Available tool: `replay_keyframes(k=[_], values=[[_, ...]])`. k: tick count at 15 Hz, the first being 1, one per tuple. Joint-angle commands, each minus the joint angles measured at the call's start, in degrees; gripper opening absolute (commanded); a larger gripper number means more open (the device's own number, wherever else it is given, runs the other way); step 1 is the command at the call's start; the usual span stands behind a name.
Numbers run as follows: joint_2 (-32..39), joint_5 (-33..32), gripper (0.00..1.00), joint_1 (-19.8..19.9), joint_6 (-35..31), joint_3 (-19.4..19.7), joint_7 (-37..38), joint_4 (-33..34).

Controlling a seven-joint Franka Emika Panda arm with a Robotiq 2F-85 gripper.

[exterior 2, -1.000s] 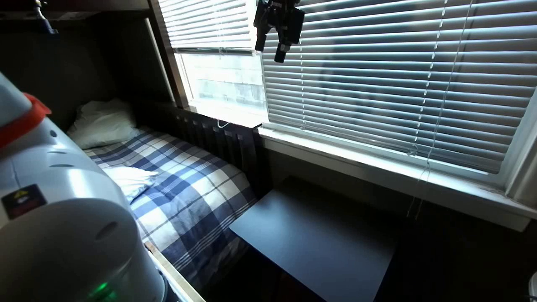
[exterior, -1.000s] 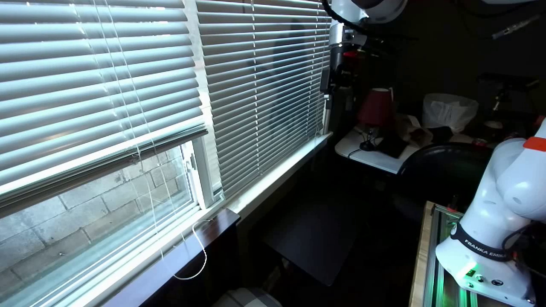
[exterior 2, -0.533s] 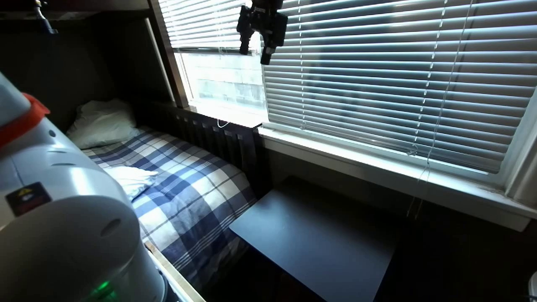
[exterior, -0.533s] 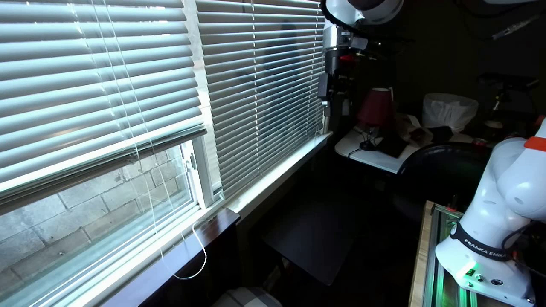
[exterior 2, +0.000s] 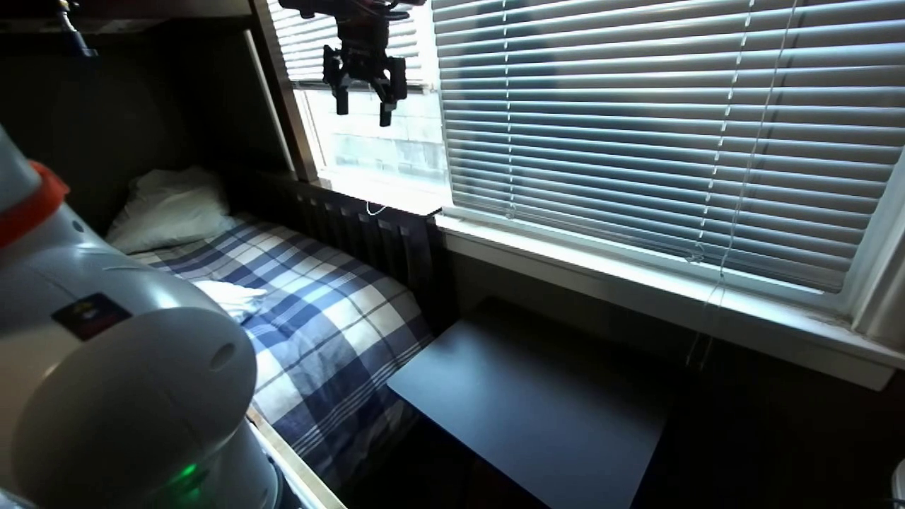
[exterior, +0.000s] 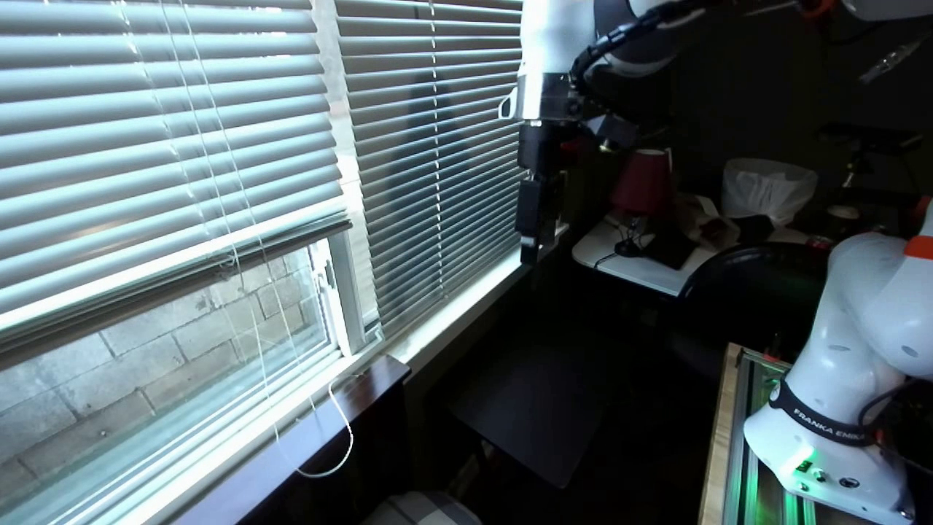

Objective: Pull the white cord on the left side of the window

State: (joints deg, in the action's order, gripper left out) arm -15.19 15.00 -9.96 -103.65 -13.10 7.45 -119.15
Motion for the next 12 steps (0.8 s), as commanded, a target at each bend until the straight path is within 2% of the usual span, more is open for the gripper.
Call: replay_keyframes(k=[1, 7, 12], values=[[1.07, -0.38, 1.00, -2.91, -13.59, -2.25, -3.71, -2.68], [8.67, 0.80, 1.00, -7.55, -42.89, -4.41, -11.19, -4.39], [18.48, 0.11, 1.00, -9.24, -56.70, -5.30, -17.12, -1.23]])
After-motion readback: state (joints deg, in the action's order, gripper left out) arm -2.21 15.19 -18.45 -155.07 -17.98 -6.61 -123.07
